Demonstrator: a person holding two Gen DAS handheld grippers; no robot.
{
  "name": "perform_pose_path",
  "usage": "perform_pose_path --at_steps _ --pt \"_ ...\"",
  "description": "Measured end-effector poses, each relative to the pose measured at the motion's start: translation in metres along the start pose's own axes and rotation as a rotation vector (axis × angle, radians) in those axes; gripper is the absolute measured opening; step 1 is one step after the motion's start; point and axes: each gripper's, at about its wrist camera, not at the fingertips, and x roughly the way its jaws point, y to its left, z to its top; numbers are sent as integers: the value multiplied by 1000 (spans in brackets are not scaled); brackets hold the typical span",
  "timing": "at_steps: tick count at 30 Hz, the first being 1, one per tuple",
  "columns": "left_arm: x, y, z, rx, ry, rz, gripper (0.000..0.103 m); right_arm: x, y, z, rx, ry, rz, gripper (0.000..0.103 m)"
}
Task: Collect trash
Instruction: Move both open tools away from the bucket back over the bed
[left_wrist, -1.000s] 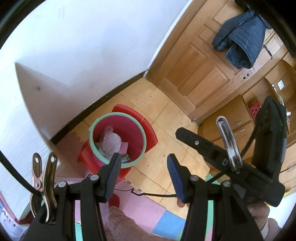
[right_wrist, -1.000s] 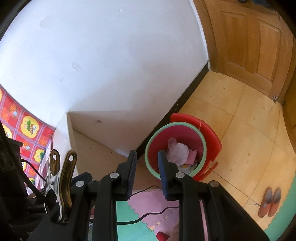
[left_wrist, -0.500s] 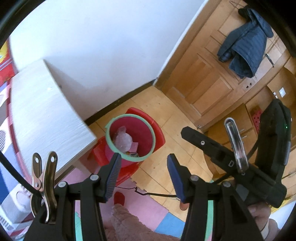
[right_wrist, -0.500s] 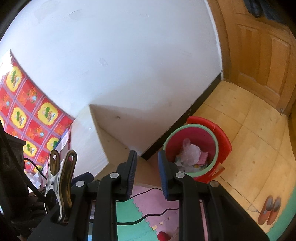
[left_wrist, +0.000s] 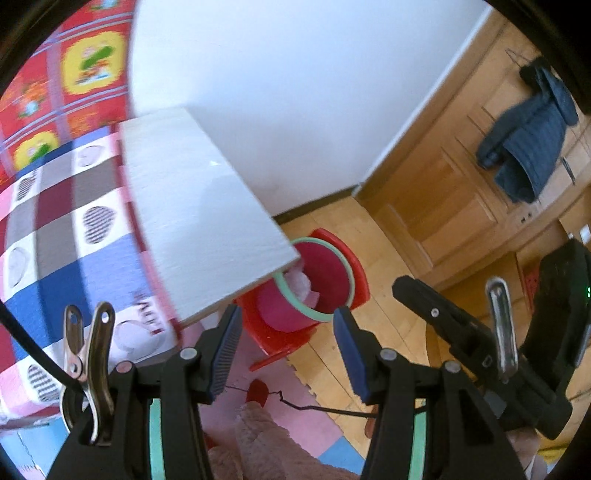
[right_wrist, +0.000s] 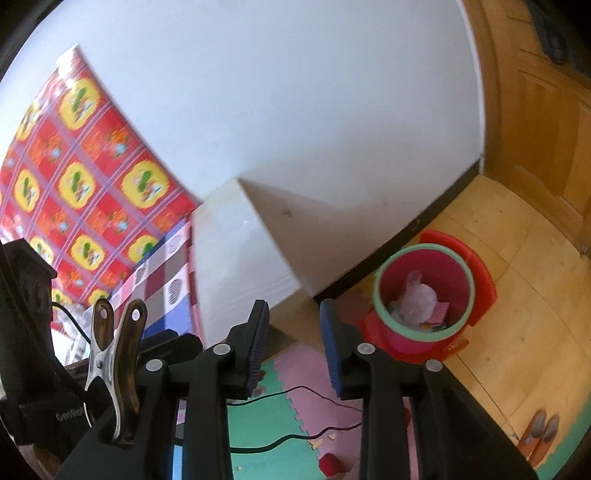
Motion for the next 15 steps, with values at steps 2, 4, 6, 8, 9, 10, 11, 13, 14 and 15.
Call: perform_pose_path --at_steps 2,4,6,8,9,10,11,13,14,15 --pt "-12 14 -5 -26 -14 22 54 1 12 -4 -19 5 13 30" --pt "-22 27 -10 -46 -25 40 54 2 26 -8 -37 12 31 30" --pt "-33 42 -14 -67 -33 58 54 3 41 -14 -55 20 50 30" --pt "-46 59 -20 -93 -45 74 54 5 55 -18 -75 27 63 30" --pt "-50 64 -21 -102 -49 81 54 7 65 -21 -89 33 71 30" --pt "-55 71 -25 -114 -54 91 54 7 73 -24 -101 37 79 30" --pt "-61 80 -28 -127 -59 101 54 9 81 -27 -112 41 87 30" --pt "-71 93 -34 -149 -66 116 54 11 97 -33 -133 50 107 30" --pt "-77 102 -38 -163 -69 126 54 12 102 -34 -141 54 114 30" --pt "-82 108 -41 -173 -72 134 54 13 110 -37 -152 58 124 30"
